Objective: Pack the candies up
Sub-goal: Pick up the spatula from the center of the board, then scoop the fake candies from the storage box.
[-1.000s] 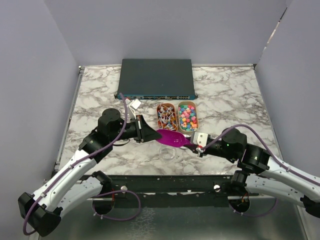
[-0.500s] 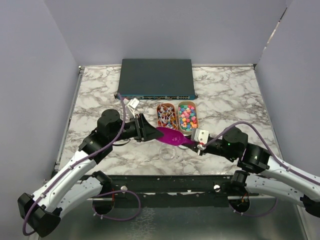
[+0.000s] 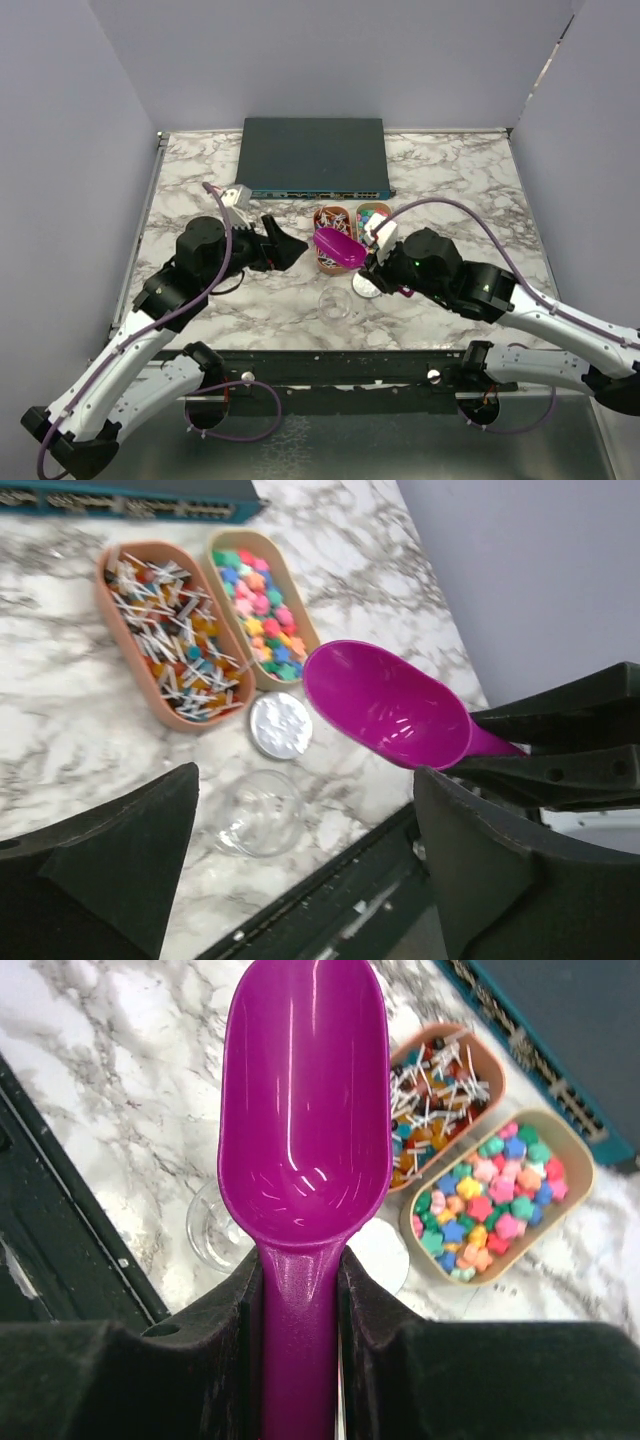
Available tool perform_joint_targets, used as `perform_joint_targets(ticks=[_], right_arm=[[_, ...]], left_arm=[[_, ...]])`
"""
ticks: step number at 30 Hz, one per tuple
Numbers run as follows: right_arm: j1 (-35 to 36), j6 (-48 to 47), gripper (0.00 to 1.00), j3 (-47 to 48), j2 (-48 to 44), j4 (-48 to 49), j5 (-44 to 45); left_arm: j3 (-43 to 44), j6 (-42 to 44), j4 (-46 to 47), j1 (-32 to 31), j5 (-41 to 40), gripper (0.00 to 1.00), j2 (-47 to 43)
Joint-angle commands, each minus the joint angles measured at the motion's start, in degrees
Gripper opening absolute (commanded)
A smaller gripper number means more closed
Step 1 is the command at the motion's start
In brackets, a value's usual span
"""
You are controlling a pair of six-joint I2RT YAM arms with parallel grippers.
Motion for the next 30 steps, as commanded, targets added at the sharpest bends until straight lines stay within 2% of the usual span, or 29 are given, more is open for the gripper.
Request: perform_joint_targets(ticks=[1, 5, 6, 10, 16, 22, 30], right_arm=[[0.2, 15.0, 0.01, 5.8, 3.5, -11.2, 8.7], [0.2, 23.6, 0.01, 10.6, 6.9, -20.5, 12.6], [0.2, 28.5, 0.01, 13.0, 9.7, -27.0, 13.5], [-1.0, 32.9, 0.01, 15.8, 12.8, -34.1, 13.3], [-6.0, 33.5, 0.01, 17.2, 15.8, -36.6, 8.3], [-16.0, 30.9, 0.01, 17.9, 19.6, -36.1, 0.4], [-22.5, 26.5, 0.01, 21.9, 27.3, -37.1, -5.9]], left_arm=[[1.4, 7.9, -4.1, 0.0, -13.4, 0.91, -4.6], [0.9, 12.3, -4.1, 0.0, -18.2, 0.94, -6.5], [-0.3, 13.3, -3.2, 0.0, -19.9, 0.94, -7.3], [-3.2, 14.1, -1.1, 0.0, -19.1, 0.94, -8.2], [-8.1, 15.2, 1.9, 0.0, -16.8, 0.94, -10.1], [-8.6, 16.1, 1.4, 0.0, -15.9, 0.94, -10.4], [-8.8, 16.2, 0.6, 0.0, -16.4, 0.94, -11.6]])
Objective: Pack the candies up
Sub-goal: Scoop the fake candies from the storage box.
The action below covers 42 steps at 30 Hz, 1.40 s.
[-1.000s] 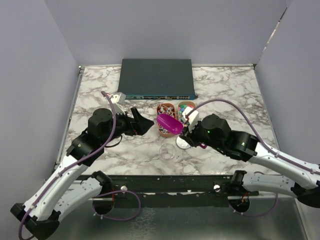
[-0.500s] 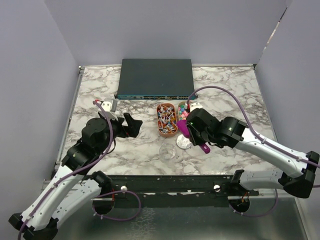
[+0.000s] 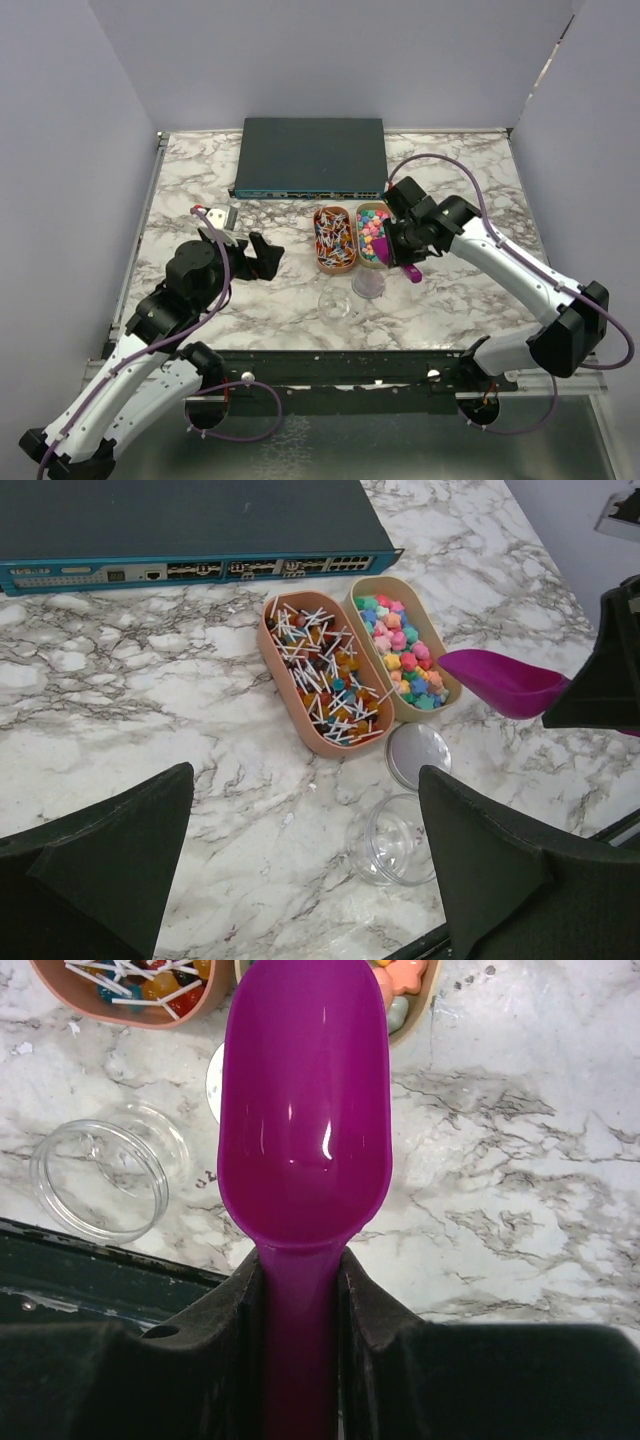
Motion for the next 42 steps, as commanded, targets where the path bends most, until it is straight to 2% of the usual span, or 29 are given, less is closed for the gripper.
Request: perform_joint_targets(ticks=[1, 16, 42], right_arm=[[-2.4, -3.4, 0.01, 3.1, 3.7, -2.0, -6.1], [-5.3, -5.5, 0.01, 7.5, 12.8, -8.0, -9.6], [-9.5, -9.7, 0.01, 17.1, 28.1, -7.8, -11.3]], left_arm=[[-0.6, 0.8, 0.9, 0.0, 0.5, 0.94, -1.7], [-0.7, 0.9, 0.8, 0.0, 0.3, 0.94, -3.3], [-0.8, 1.0, 0.7, -0.1, -0.3, 0.94, -5.3]])
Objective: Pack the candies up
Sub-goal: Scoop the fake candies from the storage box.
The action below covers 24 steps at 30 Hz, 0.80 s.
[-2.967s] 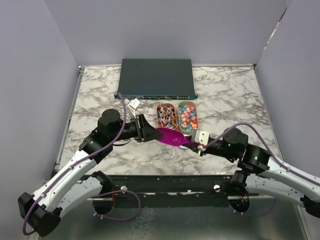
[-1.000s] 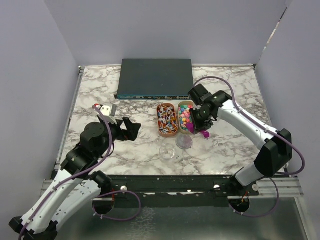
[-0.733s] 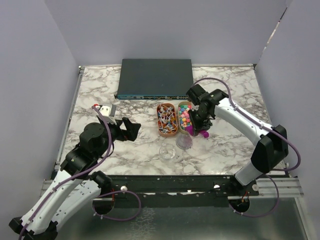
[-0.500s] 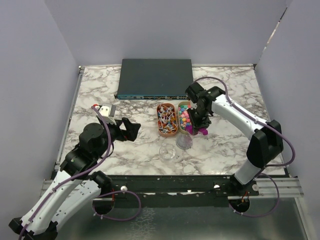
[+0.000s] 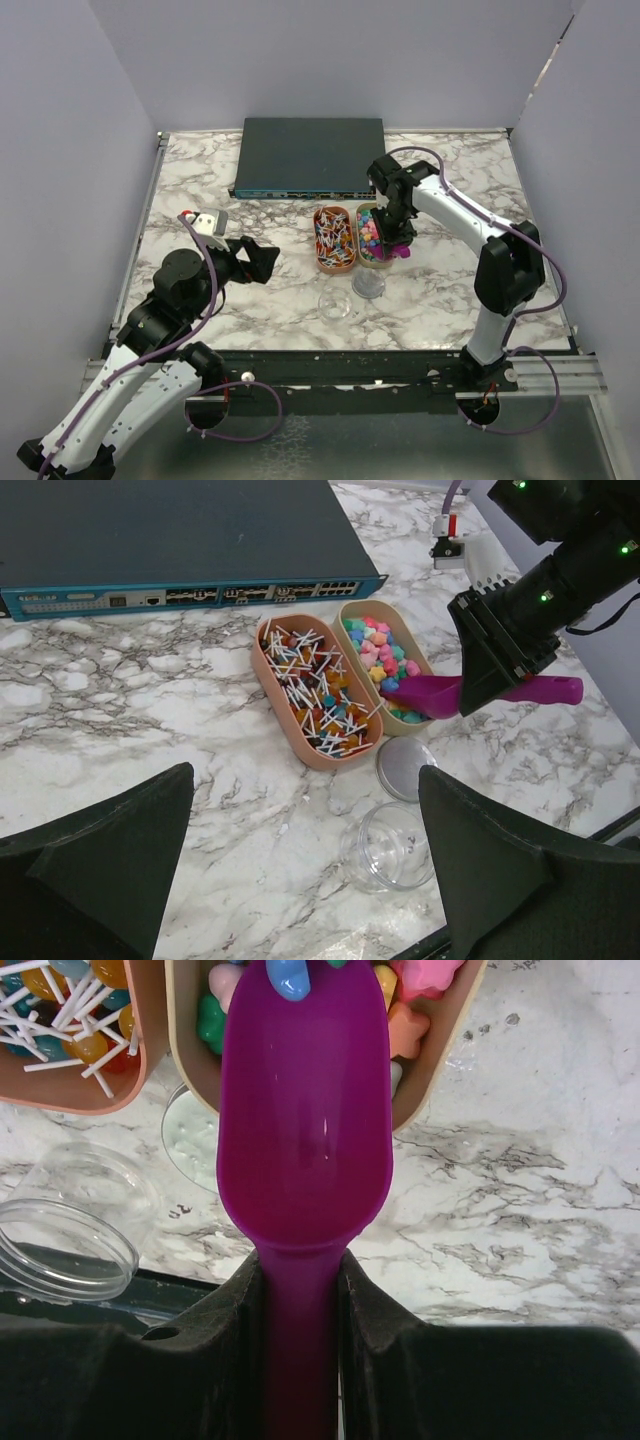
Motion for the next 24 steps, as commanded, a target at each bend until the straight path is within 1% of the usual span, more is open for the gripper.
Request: perform_joint_targets(ticks=[1, 9, 17, 24], right_arm=[[-0.4, -1.1, 0.01, 1.4, 2.6, -0.1, -1.4], [-0.4, 1.2, 0.01, -1.5, 3.5, 6.1, 0.0], [-0.4, 4.1, 0.01, -7.4, 1.3, 14.7, 2.5], [-0.4, 5.5, 0.01, -10.7, -0.9, 19.7, 4.5]], left_arm=[[-0.5, 0.6, 0.7, -0.1, -0.3, 0.94, -0.8], [-0.5, 0.6, 0.5, -0.1, -0.9, 0.94, -0.7], [-0.5, 0.6, 0.5, -0.1, -1.0, 0.94, 0.0], [-0.6, 0.4, 0.5, 0.0, -1.2, 0.94, 0.3]])
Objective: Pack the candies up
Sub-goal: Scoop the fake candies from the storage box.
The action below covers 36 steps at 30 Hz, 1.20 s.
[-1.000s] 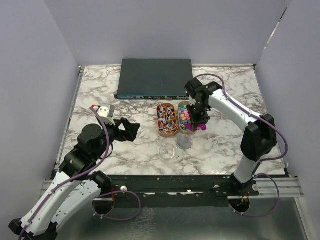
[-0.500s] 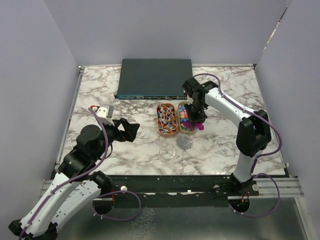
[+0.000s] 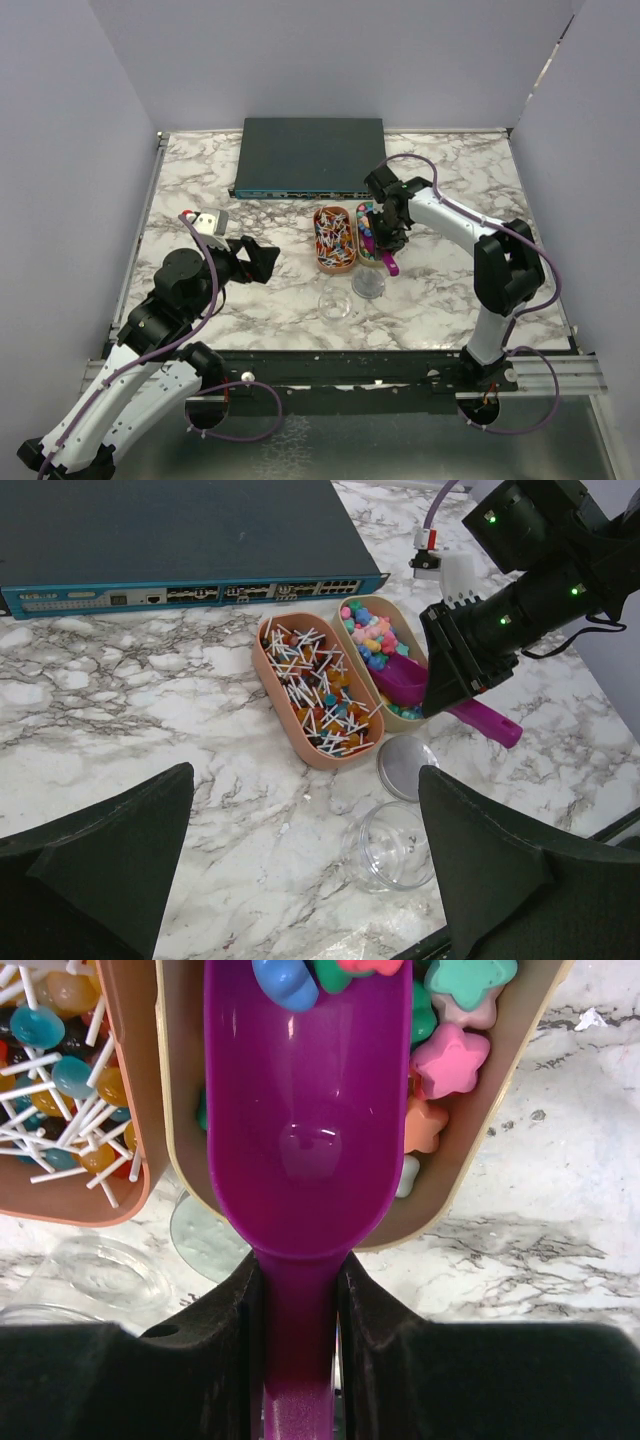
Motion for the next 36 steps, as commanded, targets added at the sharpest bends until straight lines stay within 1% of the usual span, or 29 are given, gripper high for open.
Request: perform_joint_targets(ticks=[1, 15, 26, 36], right_arm=[[-0.3, 2.0, 0.01, -2.9, -2.1, 5.4, 2.9], [-0.3, 2.1, 0.01, -8.4, -6.2, 11.3, 4.1], [-0.3, 0.8, 0.01, -16.9, -13.5, 20.1, 6.0], [-0.2, -1.4, 0.01, -22.4, -18.3, 27.0, 5.1]], left_arm=[[-0.6, 0.4, 0.5, 0.0, -1.1, 0.94, 0.3], [-0.6, 0.4, 0.5, 0.2, -1.3, 0.94, 0.9], [-0.6, 0.4, 0.5, 0.5, -1.3, 0.94, 2.0], [-0.6, 0.2, 0.6, 0.6, -1.2, 0.93, 3.1]])
